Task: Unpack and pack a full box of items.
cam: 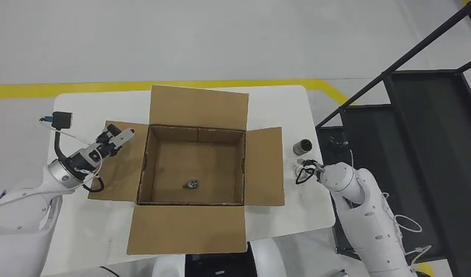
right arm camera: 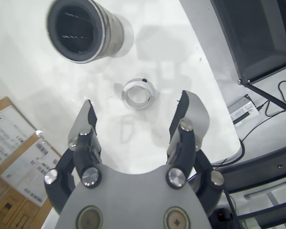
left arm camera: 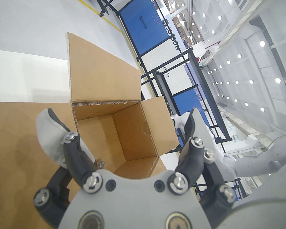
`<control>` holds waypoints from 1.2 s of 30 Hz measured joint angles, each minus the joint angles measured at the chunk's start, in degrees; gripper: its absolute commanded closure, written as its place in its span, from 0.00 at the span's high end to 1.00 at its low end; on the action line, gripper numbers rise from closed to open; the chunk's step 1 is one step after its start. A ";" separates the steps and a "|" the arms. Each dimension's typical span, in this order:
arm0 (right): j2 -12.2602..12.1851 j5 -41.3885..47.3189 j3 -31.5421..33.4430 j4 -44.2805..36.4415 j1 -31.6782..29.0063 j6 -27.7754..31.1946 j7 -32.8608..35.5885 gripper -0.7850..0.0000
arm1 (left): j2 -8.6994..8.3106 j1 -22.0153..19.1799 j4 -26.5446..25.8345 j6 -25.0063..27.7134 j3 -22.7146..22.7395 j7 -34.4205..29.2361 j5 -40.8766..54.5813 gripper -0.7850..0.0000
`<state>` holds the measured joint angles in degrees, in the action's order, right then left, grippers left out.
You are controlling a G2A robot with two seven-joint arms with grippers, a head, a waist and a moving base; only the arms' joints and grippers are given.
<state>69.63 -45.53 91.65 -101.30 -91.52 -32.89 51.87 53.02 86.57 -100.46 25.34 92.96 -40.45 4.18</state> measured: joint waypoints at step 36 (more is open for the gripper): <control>1.11 22.58 -31.58 -9.05 25.39 20.15 12.79 1.00 | 0.00 0.00 0.00 0.00 0.00 0.00 0.00 1.00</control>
<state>70.74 -22.95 60.08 -110.36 -66.14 -12.74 64.66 53.02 86.57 -100.46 25.34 92.96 -40.45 4.18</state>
